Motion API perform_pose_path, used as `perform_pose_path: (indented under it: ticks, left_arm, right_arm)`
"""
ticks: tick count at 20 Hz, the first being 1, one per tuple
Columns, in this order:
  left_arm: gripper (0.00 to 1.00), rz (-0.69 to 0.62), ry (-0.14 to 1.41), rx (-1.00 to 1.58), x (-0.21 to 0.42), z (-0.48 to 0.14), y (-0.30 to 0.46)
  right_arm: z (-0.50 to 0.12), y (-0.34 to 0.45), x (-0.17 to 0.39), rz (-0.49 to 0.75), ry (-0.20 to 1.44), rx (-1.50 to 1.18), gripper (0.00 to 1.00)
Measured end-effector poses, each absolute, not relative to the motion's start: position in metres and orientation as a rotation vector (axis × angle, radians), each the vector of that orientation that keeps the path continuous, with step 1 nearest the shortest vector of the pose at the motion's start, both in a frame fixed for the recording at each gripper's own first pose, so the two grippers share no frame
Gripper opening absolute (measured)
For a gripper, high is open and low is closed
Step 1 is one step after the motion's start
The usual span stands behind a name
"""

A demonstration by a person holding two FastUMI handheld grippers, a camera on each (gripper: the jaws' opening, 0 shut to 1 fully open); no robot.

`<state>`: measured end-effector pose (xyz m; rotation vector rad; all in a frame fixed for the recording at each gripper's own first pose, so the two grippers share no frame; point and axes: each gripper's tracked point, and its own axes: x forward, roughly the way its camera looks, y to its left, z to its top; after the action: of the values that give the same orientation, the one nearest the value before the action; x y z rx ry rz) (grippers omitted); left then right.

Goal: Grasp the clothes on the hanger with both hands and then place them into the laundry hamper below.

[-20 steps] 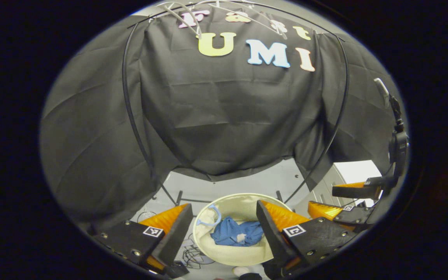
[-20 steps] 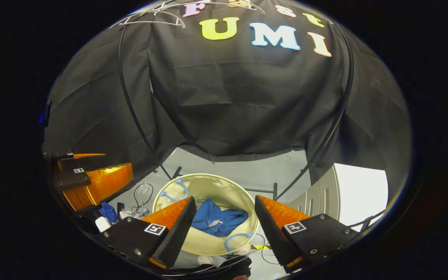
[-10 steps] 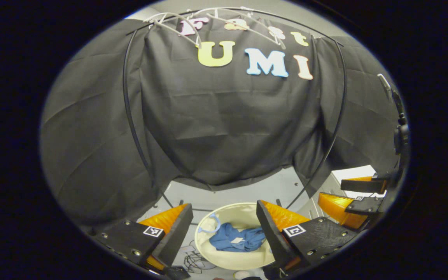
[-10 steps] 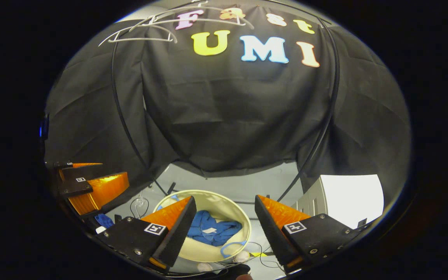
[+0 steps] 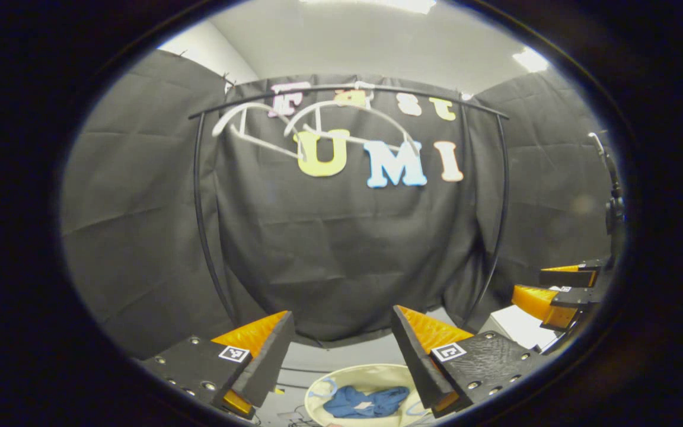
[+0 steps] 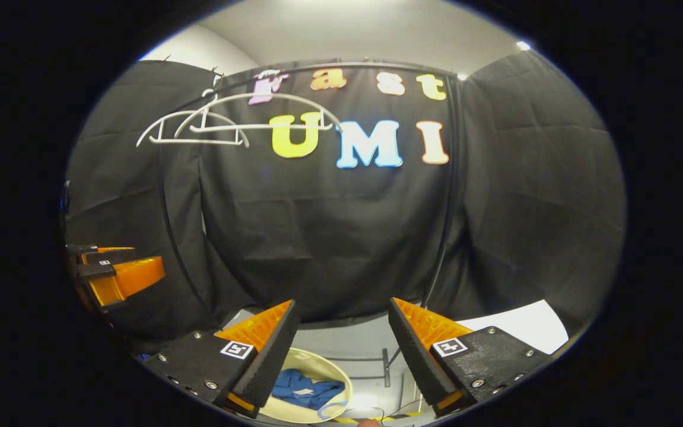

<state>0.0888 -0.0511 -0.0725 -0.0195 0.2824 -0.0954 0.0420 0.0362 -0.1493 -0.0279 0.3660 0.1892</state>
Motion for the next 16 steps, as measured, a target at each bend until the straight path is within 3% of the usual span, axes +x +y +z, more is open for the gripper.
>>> perform_pose_path:
  ticks: [8,16]
  left_arm:
    - [0.94,-0.102,0.118,-0.035,0.051,0.033,-0.062]
    - [0.94,-0.057,0.022,-0.052,0.009,0.087,-0.058]
  right_arm:
    - [-0.051,-0.016,-0.001,0.145,0.161,-0.035,0.94]
    - [-0.012,-0.038,-0.043,0.13,0.063,-0.017,0.93]
